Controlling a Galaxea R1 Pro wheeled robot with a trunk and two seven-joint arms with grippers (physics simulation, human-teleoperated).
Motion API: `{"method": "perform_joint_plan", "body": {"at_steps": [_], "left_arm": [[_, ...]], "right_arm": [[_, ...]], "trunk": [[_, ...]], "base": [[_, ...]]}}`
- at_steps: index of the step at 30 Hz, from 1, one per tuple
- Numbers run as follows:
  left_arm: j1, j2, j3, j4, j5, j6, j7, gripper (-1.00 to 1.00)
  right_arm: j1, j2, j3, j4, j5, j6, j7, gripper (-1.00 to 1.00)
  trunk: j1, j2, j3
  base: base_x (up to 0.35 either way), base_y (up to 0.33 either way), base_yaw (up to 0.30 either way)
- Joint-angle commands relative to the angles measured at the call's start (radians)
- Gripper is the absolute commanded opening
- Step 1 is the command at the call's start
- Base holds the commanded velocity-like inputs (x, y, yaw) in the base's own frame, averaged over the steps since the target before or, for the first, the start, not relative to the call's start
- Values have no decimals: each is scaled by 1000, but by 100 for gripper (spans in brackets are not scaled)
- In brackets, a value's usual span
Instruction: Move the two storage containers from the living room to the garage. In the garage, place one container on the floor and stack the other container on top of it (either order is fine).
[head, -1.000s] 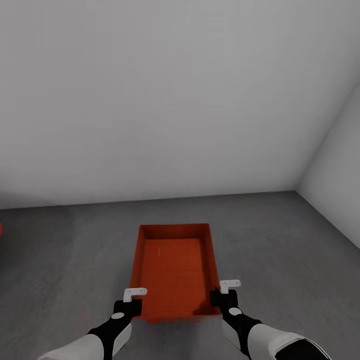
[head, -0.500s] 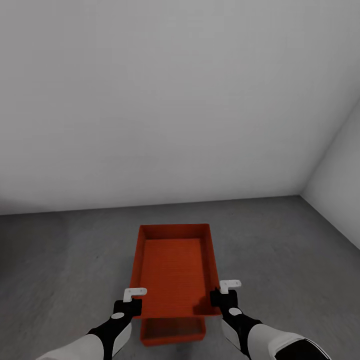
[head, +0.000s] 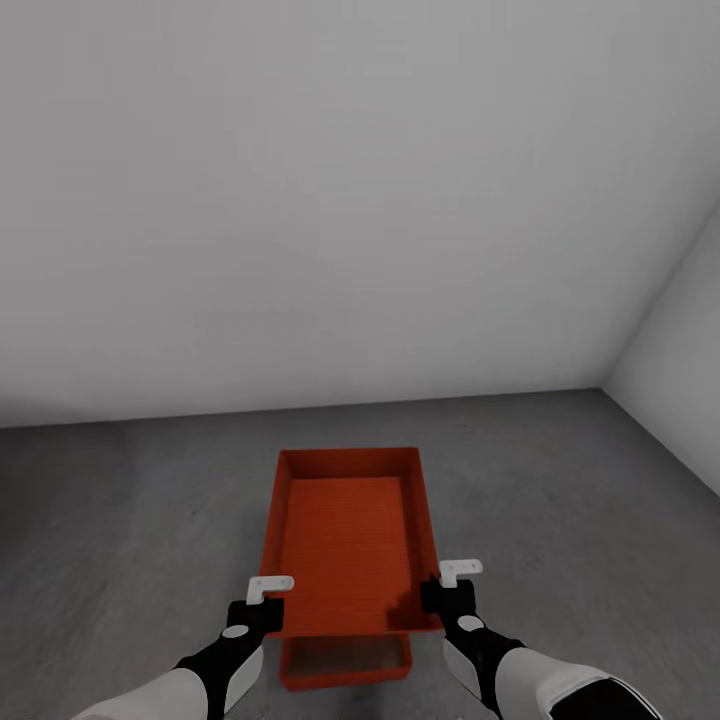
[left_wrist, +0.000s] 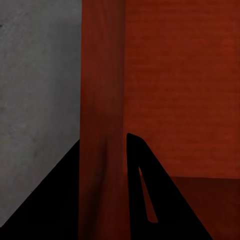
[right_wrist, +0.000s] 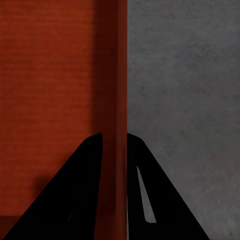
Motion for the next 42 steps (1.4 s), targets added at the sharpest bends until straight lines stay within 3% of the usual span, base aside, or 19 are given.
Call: {"method": "perform_joint_plan", "body": {"at_steps": [1, 42], "left_arm": [[-1, -4, 2, -2, 0, -2, 6, -100], [-1, -4, 2, -2, 0, -2, 6, -100]], "right_arm": [[-1, 9, -51, 2, -3, -1, -2, -100], [-1, 9, -50, 2, -3, -1, 1, -100]], "trunk": [[0, -1, -3], [0, -1, -66]], "base": [[0, 0, 0], [0, 0, 45]]}}
